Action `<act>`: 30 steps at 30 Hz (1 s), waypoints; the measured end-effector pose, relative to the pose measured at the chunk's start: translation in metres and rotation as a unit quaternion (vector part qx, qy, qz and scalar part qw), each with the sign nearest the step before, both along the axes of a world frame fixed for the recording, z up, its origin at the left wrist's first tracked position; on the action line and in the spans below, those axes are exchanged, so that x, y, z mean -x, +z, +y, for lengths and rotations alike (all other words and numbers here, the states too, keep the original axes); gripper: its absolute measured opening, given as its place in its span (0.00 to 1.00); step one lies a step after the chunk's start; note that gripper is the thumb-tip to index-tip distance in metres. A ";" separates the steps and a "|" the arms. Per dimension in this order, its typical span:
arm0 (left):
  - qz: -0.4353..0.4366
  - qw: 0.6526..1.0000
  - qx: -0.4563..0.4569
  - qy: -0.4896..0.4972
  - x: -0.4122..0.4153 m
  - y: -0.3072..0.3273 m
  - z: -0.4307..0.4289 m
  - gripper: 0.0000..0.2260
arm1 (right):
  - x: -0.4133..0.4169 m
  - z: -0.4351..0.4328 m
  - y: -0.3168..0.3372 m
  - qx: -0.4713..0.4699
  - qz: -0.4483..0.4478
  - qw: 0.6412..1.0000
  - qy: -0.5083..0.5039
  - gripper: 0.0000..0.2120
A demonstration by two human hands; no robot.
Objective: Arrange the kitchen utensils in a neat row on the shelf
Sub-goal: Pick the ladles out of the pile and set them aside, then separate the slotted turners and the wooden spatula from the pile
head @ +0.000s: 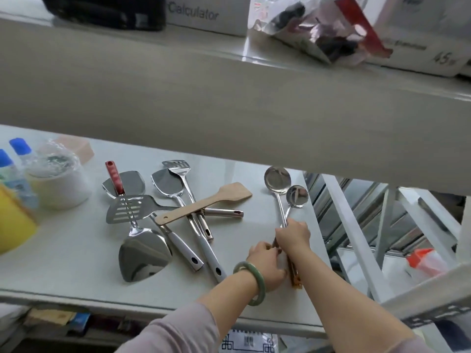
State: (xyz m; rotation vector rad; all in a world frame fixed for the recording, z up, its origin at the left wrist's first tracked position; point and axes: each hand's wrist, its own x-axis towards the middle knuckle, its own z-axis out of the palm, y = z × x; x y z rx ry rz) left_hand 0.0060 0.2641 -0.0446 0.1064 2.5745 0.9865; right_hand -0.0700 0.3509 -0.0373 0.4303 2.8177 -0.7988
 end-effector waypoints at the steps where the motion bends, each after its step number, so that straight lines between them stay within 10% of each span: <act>1: 0.019 0.999 0.030 -0.022 -0.001 -0.001 -0.001 0.23 | 0.000 0.000 0.001 -0.014 -0.007 1.000 0.006 0.17; 9: 0.112 0.990 0.078 -0.029 0.003 0.005 -0.045 0.21 | -0.002 -0.009 0.003 -0.024 0.003 1.000 0.000 0.20; 21: 0.243 0.938 0.083 0.232 -0.003 0.036 -0.234 0.16 | -0.013 -0.090 0.019 0.009 0.224 0.960 0.169 0.25; 30: 0.212 0.932 0.109 0.273 -0.027 0.023 -0.300 0.19 | -0.022 -0.152 0.017 0.010 0.143 0.969 0.200 0.13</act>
